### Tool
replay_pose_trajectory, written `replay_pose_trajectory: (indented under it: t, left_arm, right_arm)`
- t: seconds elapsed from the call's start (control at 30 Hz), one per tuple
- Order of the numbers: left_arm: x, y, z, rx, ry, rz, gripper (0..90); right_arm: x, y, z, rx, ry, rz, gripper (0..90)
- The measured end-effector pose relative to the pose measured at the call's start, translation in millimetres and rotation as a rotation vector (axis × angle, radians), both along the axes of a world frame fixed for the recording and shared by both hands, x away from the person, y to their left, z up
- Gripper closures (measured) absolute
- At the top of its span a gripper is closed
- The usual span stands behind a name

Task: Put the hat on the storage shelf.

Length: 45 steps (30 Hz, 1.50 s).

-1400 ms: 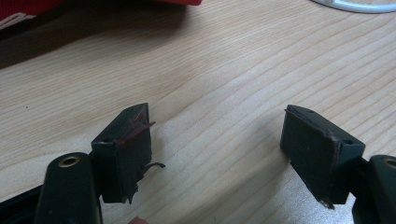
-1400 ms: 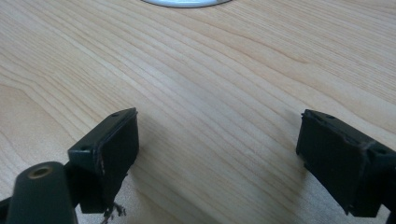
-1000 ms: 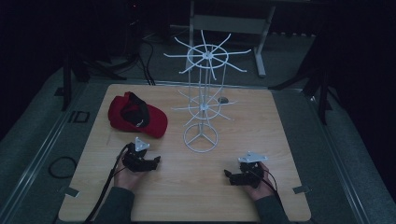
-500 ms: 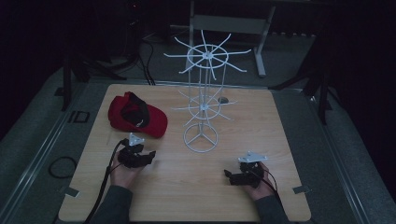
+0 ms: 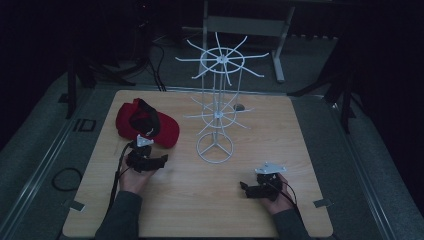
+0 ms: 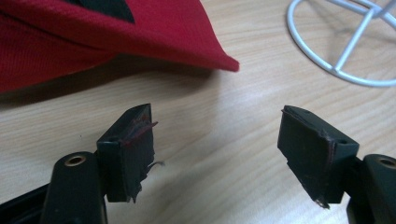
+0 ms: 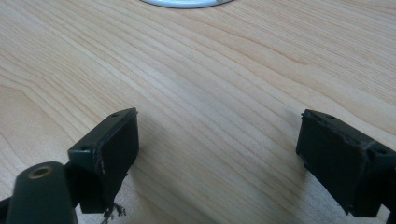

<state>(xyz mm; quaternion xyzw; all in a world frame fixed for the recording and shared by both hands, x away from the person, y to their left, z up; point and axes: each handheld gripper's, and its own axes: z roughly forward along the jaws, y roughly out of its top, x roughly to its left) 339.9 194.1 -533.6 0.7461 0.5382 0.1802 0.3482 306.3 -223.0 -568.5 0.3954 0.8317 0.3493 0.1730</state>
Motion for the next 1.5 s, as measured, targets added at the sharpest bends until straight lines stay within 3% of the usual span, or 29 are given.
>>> replay_pose_trajectory:
  t: [0.27, 0.4, 0.53, 0.8, 0.93, 1.27, 1.43, 1.5]
  left_arm:
    - [14.0, -6.2, 1.6, -0.013, -0.010, 0.044, 26.2]
    - [21.1, -9.6, 2.1, -0.041, -0.010, 0.070, 26.5]
    - [28.9, -14.2, -0.7, -0.048, 0.011, 0.092, 27.5]
    - [39.7, -12.3, -5.5, -0.150, 0.029, 0.169, 35.7]
    - [41.8, -10.8, -7.3, -0.167, 0.042, 0.199, 38.8]
    - [27.9, 1.4, 0.3, -0.079, 0.041, 0.213, 50.8]
    - [21.3, 16.8, 1.8, -0.056, 0.051, 0.237, 57.8]
    - [20.8, 20.7, 1.5, -0.072, 0.048, 0.251, 56.5]
  right_arm:
    - [0.0, 0.2, 0.0, 0.002, 0.002, -0.001, 12.9]
    - [0.1, 0.2, 0.0, 0.002, 0.001, -0.001, 12.9]
    - [0.1, 0.2, 0.0, 0.002, 0.001, -0.001, 12.9]
    - [0.1, 0.2, 0.0, 0.002, 0.003, -0.001, 12.9]
    - [0.2, 0.2, -0.1, 0.001, 0.000, 0.000, 12.9]
    - [0.2, 0.1, 0.0, 0.001, 0.001, 0.000, 12.9]
    - [0.2, 0.1, 0.0, 0.000, 0.000, 0.000, 12.9]
    - [0.2, 0.1, 0.0, 0.001, 0.000, 0.000, 12.9]
